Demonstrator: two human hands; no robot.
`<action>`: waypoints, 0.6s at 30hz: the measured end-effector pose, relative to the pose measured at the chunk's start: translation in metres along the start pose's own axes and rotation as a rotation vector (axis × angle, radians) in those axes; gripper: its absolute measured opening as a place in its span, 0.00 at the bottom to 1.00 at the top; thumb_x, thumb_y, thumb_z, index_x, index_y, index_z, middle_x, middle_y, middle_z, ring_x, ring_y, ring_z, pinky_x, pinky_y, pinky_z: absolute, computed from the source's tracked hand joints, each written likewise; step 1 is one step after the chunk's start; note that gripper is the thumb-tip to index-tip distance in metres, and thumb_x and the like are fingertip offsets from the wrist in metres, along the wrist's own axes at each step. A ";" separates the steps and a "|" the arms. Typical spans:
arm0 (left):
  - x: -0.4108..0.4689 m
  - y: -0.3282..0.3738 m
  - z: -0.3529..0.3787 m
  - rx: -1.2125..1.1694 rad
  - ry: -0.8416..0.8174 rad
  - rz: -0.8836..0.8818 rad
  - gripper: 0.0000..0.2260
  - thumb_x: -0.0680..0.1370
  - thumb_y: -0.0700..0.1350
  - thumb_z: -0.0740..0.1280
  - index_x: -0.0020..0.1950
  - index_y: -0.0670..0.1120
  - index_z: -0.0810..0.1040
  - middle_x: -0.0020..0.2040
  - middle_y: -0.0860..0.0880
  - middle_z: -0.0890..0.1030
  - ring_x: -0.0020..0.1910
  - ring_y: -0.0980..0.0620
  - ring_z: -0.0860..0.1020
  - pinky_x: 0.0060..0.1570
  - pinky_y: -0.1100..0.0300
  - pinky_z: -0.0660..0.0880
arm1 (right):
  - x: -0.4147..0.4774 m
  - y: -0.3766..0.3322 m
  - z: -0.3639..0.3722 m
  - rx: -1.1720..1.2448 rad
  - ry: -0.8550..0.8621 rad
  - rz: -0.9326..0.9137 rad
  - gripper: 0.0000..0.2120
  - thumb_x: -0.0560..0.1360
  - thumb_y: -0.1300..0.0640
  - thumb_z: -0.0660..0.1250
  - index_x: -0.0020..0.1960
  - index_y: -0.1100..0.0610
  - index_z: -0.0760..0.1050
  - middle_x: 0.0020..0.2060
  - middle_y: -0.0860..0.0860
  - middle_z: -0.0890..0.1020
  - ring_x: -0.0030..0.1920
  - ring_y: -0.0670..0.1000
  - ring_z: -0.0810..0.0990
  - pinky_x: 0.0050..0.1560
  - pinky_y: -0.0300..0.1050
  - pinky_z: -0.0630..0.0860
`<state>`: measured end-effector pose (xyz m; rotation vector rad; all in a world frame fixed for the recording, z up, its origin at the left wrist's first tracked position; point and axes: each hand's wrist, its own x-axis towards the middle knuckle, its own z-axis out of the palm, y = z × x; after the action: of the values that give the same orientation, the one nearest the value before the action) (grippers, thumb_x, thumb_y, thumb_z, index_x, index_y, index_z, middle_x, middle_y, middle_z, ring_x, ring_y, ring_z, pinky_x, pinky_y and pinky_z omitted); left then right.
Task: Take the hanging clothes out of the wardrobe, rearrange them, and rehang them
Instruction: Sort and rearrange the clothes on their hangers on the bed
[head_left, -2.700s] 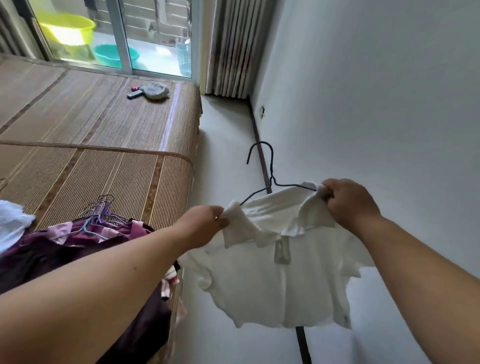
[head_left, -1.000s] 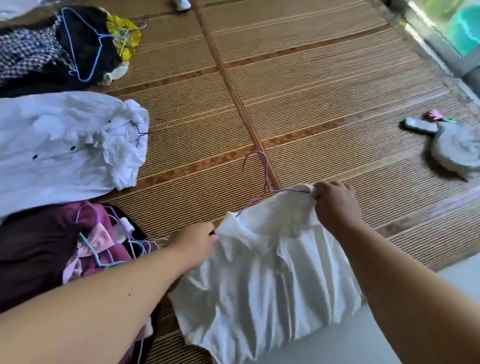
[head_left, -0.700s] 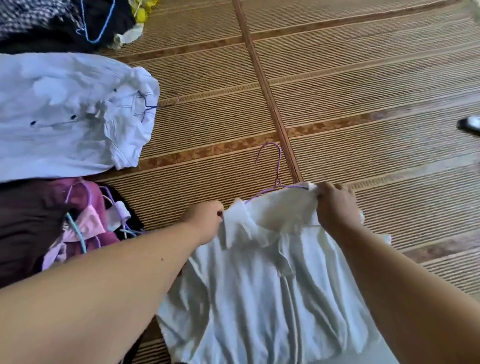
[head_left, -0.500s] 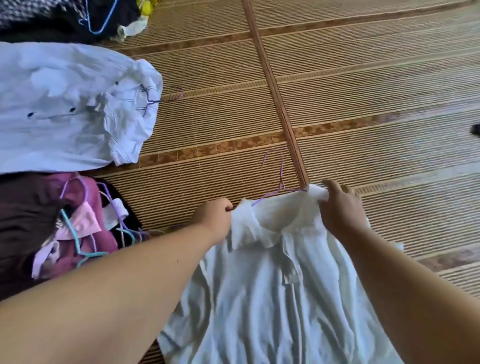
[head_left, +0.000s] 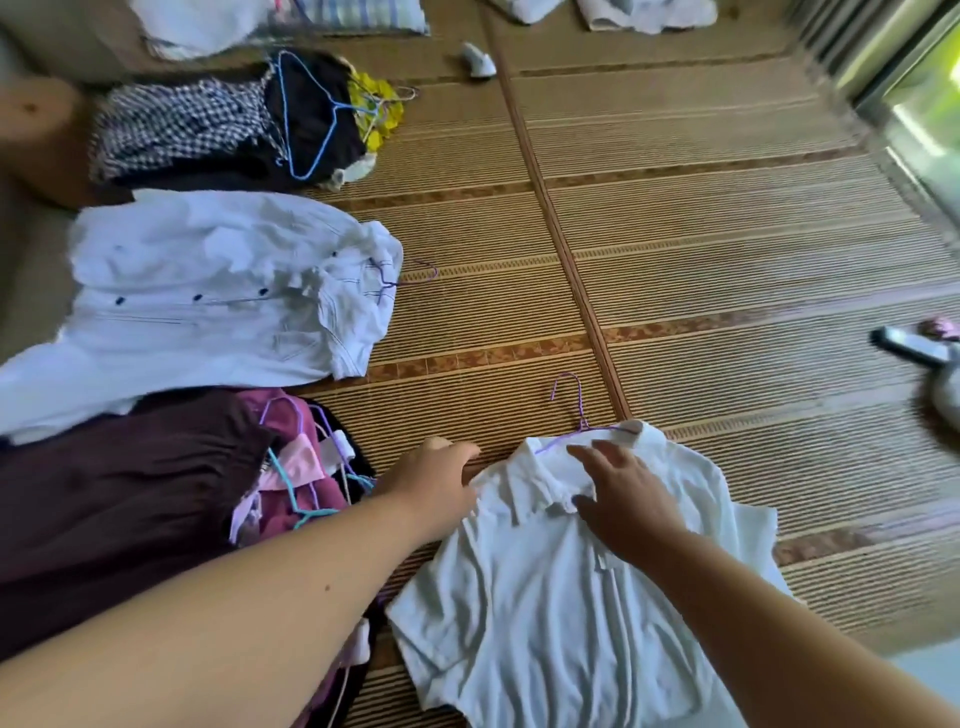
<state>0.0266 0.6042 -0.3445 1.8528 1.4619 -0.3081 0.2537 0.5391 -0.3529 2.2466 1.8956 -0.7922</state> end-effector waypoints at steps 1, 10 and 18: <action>-0.010 -0.008 -0.006 0.005 0.012 -0.006 0.25 0.74 0.56 0.61 0.71 0.58 0.65 0.71 0.49 0.66 0.65 0.45 0.70 0.61 0.50 0.71 | -0.005 -0.014 -0.004 -0.003 0.007 -0.012 0.28 0.74 0.49 0.65 0.72 0.44 0.62 0.71 0.51 0.65 0.68 0.55 0.67 0.65 0.49 0.68; -0.125 -0.171 -0.060 0.150 0.061 0.035 0.26 0.73 0.54 0.64 0.71 0.56 0.66 0.71 0.48 0.66 0.68 0.44 0.67 0.65 0.49 0.69 | -0.063 -0.216 0.016 0.000 0.057 -0.063 0.25 0.73 0.50 0.65 0.69 0.46 0.67 0.69 0.51 0.67 0.66 0.56 0.69 0.61 0.50 0.71; -0.208 -0.328 -0.098 0.221 0.116 0.086 0.23 0.76 0.54 0.62 0.71 0.59 0.65 0.74 0.54 0.62 0.71 0.49 0.62 0.67 0.54 0.64 | -0.113 -0.351 0.086 0.102 0.046 0.005 0.27 0.72 0.50 0.65 0.70 0.42 0.65 0.67 0.48 0.69 0.66 0.52 0.70 0.64 0.48 0.70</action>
<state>-0.3639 0.5415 -0.2830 2.1348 1.4691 -0.3366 -0.1149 0.4822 -0.2884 2.3480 1.9100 -0.8624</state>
